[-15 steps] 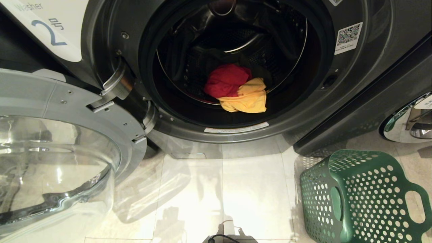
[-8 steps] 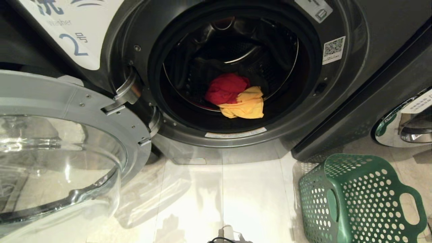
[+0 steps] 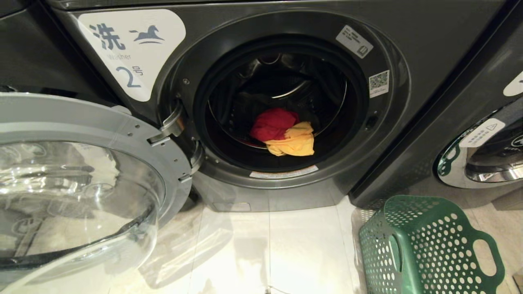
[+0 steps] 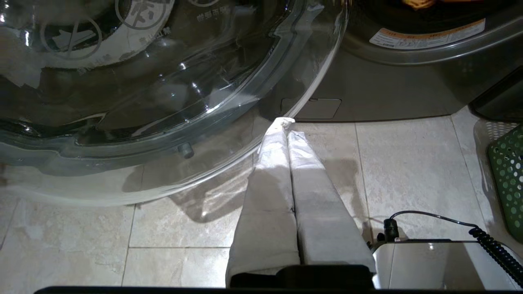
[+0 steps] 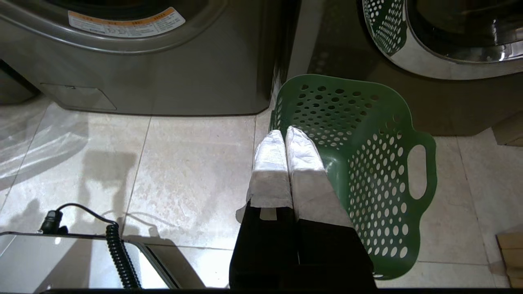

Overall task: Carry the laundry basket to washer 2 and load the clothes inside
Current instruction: Close the washing machine door with the left hand

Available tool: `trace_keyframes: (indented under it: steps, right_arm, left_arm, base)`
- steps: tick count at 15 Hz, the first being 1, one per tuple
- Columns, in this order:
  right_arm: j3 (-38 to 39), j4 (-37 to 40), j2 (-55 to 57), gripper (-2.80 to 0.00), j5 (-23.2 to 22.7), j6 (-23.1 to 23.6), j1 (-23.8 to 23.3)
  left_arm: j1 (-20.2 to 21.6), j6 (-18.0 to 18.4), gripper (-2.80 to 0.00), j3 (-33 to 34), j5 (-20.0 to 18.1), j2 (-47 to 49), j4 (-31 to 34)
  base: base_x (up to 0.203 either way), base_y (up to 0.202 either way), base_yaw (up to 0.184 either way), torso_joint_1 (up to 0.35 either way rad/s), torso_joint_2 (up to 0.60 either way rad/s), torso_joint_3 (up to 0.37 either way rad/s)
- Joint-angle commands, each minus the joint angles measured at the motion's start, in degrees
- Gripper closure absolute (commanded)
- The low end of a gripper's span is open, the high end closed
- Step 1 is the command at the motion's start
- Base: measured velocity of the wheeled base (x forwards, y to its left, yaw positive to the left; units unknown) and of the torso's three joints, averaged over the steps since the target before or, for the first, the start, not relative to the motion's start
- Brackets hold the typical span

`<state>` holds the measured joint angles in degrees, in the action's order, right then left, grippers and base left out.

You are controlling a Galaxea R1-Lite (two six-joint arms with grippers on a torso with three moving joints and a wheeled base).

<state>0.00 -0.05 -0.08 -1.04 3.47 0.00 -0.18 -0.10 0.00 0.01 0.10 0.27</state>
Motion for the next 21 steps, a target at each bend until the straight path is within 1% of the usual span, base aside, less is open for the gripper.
trace_keyframes:
  steps: [1, 12, 15, 21]
  right_arm:
    - [0.0, 0.0, 0.2, 0.0, 0.0, 0.0, 0.0]
    - [0.0, 0.0, 0.2, 0.0, 0.0, 0.5, 0.0]
    - [0.0, 0.0, 0.2, 0.0, 0.0, 0.1, 0.0]
    - [0.0, 0.0, 0.2, 0.0, 0.1, 0.2, 0.0]
  left_arm:
    - [0.0, 0.0, 0.0, 0.0, 0.0, 0.1, 0.0]
    - [0.0, -0.1, 0.0, 0.0, 0.0, 0.0, -0.1]
    - [0.0, 0.1, 0.0, 0.0, 0.0, 0.0, -0.1]
    - [0.0, 0.0, 0.0, 0.0, 0.0, 0.1, -0.1]
  base:
    - [0.0, 0.0, 0.0, 0.005, 0.0, 0.207]
    - [0.0, 0.0, 0.0, 0.002, 0.0, 0.204]
    - [0.0, 0.0, 0.0, 0.0, 0.0, 0.079]
    - [0.0, 0.0, 0.0, 0.0, 0.0, 0.0]
